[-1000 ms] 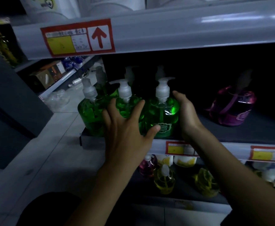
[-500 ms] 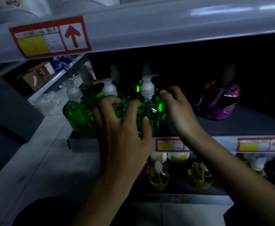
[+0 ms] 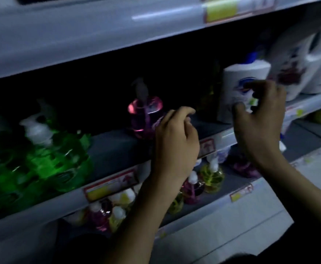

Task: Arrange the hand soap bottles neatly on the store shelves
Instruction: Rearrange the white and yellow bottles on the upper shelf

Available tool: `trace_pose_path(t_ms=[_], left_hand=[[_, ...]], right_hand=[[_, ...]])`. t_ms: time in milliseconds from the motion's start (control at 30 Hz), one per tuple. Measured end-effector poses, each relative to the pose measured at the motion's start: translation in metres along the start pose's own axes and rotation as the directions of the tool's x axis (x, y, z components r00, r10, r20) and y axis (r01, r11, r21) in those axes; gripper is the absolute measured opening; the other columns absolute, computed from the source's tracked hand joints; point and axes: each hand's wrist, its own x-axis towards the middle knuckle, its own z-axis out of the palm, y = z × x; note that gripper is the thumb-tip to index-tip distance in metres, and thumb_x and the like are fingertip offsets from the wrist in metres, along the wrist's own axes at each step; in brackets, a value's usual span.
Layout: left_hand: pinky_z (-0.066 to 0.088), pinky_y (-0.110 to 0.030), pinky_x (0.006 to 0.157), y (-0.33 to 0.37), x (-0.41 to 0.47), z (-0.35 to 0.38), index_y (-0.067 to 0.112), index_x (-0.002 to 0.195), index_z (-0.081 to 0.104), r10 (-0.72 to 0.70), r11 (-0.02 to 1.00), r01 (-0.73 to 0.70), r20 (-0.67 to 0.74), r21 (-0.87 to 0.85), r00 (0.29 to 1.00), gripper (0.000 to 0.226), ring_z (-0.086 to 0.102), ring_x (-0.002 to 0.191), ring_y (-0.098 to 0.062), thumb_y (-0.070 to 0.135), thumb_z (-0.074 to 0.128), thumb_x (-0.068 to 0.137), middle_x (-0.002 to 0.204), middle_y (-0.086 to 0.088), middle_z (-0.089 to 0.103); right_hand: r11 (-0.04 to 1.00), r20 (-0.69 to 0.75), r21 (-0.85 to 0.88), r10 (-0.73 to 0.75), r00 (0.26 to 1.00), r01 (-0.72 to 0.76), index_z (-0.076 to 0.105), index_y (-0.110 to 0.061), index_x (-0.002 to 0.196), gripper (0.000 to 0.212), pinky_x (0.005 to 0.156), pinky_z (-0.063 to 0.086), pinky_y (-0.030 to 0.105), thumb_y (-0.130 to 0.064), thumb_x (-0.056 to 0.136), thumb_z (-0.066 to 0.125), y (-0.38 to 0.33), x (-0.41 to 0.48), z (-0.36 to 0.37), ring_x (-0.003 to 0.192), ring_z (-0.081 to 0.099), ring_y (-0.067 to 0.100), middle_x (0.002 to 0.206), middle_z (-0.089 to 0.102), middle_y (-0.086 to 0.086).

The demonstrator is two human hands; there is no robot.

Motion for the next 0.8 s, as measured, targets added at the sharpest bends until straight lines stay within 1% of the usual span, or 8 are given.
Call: trace_pose_path(t_ms=[100,233,333,400,533,600,700,800], left_hand=[[0.049,-0.033,0.092,0.009,0.020,0.045,0.020,0.128,0.054,-0.088,0.982,0.106,0.114,-0.157,0.990,0.039,0.056,0.107,-0.013,0.004,0.048,0.092,0.120,0.000,0.059],[0.042,-0.010,0.089,0.024,0.039,0.078,0.019,0.140,0.041,-0.180,0.876,0.250,0.202,-0.412,0.963,0.051,0.048,0.121,-0.009,0.000,0.047,0.093,0.138,0.000,0.049],[0.041,0.002,0.080,0.022,0.048,0.089,0.016,0.141,0.039,-0.205,0.810,0.299,0.234,-0.505,0.950,0.054,0.047,0.119,-0.008,-0.005,0.046,0.092,0.139,-0.002,0.046],[0.043,0.000,0.080,0.018,0.053,0.093,0.014,0.142,0.038,-0.230,0.786,0.333,0.254,-0.520,0.939,0.054,0.047,0.116,-0.007,-0.005,0.047,0.092,0.140,-0.004,0.045],[0.049,-0.030,0.096,0.004,0.057,0.094,0.018,0.142,0.040,-0.274,0.773,0.397,0.303,-0.496,0.913,0.051,0.057,0.113,-0.011,0.009,0.055,0.094,0.135,-0.006,0.055],[0.053,-0.039,0.092,-0.001,0.056,0.090,0.019,0.134,0.050,-0.263,0.822,0.352,0.250,-0.447,0.932,0.045,0.064,0.105,-0.014,0.018,0.062,0.090,0.118,-0.006,0.066],[0.055,-0.029,0.083,0.002,0.048,0.076,0.025,0.107,0.061,-0.218,0.866,0.250,0.121,-0.434,0.968,0.025,0.065,0.097,-0.008,0.015,0.068,0.086,0.106,0.002,0.067],[0.051,-0.015,0.083,0.004,0.036,0.060,0.022,0.109,0.064,-0.162,0.891,0.171,0.058,-0.421,0.985,0.029,0.060,0.101,-0.001,0.008,0.070,0.083,0.111,0.005,0.064]], right_hand=[[0.976,-0.062,0.109,0.195,0.979,-0.188,0.051,-0.007,0.117,0.045,0.085,0.037,0.022,-0.011,0.073,0.052,0.025,0.026,-0.011,0.099,0.047,0.014,0.115,0.051,0.009],[0.864,0.192,0.253,0.396,0.898,-0.435,0.050,-0.018,0.127,0.060,0.095,0.051,0.043,-0.011,0.068,0.060,0.050,0.045,-0.013,0.106,0.060,0.018,0.114,0.063,-0.003],[0.889,0.273,0.196,0.355,0.894,-0.413,0.061,-0.023,0.118,0.054,0.091,0.054,0.043,-0.015,0.065,0.065,0.060,0.044,-0.011,0.100,0.065,0.013,0.107,0.070,-0.006],[0.894,0.305,0.216,0.320,0.897,-0.392,0.060,-0.025,0.118,0.049,0.092,0.054,0.041,-0.010,0.073,0.070,0.063,0.041,-0.011,0.101,0.063,0.007,0.108,0.069,-0.009],[0.925,0.353,0.217,0.223,0.909,-0.311,0.053,-0.023,0.120,0.046,0.093,0.052,0.036,-0.016,0.080,0.075,0.066,0.036,-0.012,0.106,0.058,0.005,0.113,0.063,-0.011],[0.932,0.376,0.230,0.180,0.909,-0.280,0.050,-0.022,0.119,0.045,0.093,0.052,0.034,-0.018,0.082,0.075,0.062,0.031,-0.011,0.109,0.059,0.005,0.117,0.062,-0.010],[0.916,0.392,0.304,0.129,0.911,-0.260,0.046,-0.017,0.116,0.044,0.092,0.055,0.033,-0.011,0.082,0.074,0.054,0.022,-0.010,0.110,0.061,0.004,0.120,0.063,-0.007],[0.901,0.400,0.364,0.077,0.913,-0.235,0.044,-0.018,0.116,0.045,0.094,0.055,0.038,-0.004,0.083,0.071,0.050,0.009,-0.010,0.115,0.061,0.010,0.123,0.064,-0.002]])
